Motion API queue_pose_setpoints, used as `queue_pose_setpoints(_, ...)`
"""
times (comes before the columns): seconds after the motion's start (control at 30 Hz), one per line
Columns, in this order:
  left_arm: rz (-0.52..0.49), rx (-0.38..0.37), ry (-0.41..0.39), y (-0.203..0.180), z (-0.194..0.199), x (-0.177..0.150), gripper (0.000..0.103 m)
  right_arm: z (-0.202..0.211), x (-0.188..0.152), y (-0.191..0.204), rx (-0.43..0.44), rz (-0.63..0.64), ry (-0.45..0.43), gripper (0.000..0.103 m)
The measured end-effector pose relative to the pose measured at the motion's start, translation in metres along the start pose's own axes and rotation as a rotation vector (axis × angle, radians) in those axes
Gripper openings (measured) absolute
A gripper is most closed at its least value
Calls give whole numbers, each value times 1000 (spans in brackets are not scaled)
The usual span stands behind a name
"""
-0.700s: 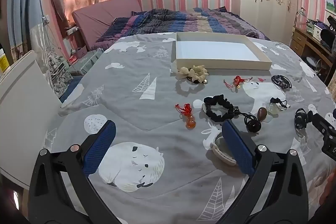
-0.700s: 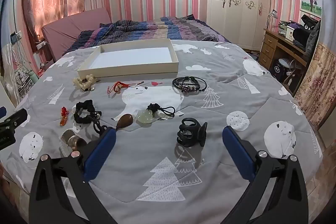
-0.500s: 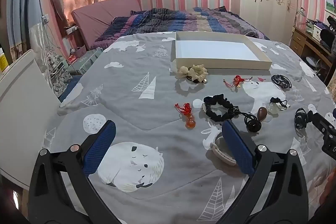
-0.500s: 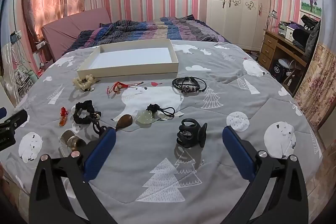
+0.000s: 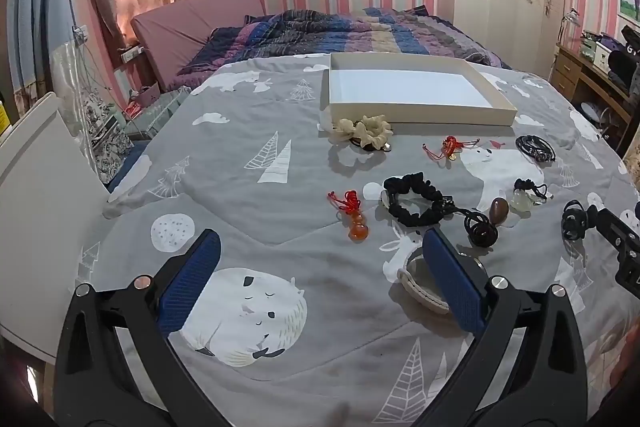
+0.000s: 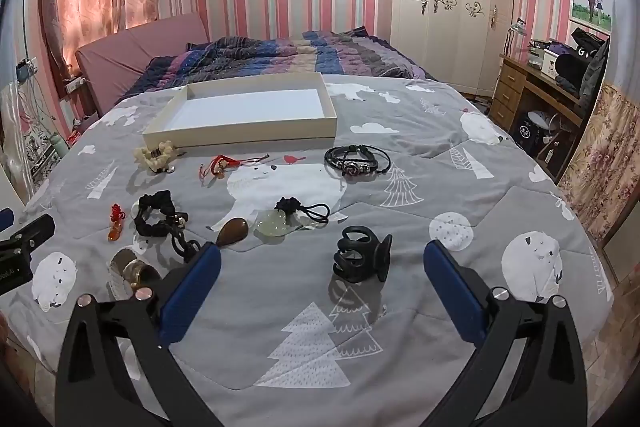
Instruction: Organize jewelry
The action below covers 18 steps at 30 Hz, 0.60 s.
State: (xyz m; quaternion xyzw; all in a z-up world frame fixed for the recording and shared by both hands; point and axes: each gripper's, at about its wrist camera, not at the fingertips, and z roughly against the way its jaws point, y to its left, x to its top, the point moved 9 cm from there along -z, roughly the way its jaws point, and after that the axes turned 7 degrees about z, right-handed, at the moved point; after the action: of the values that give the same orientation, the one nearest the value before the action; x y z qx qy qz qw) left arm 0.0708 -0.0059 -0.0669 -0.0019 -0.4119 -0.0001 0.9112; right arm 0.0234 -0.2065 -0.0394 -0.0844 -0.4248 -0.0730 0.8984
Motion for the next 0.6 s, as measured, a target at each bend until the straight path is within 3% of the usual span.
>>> queue_pose_setpoints(0.6, 5, -22, 5, -1, -2, 1, 100, 2, 3, -5, -11, -8, -6, 101)
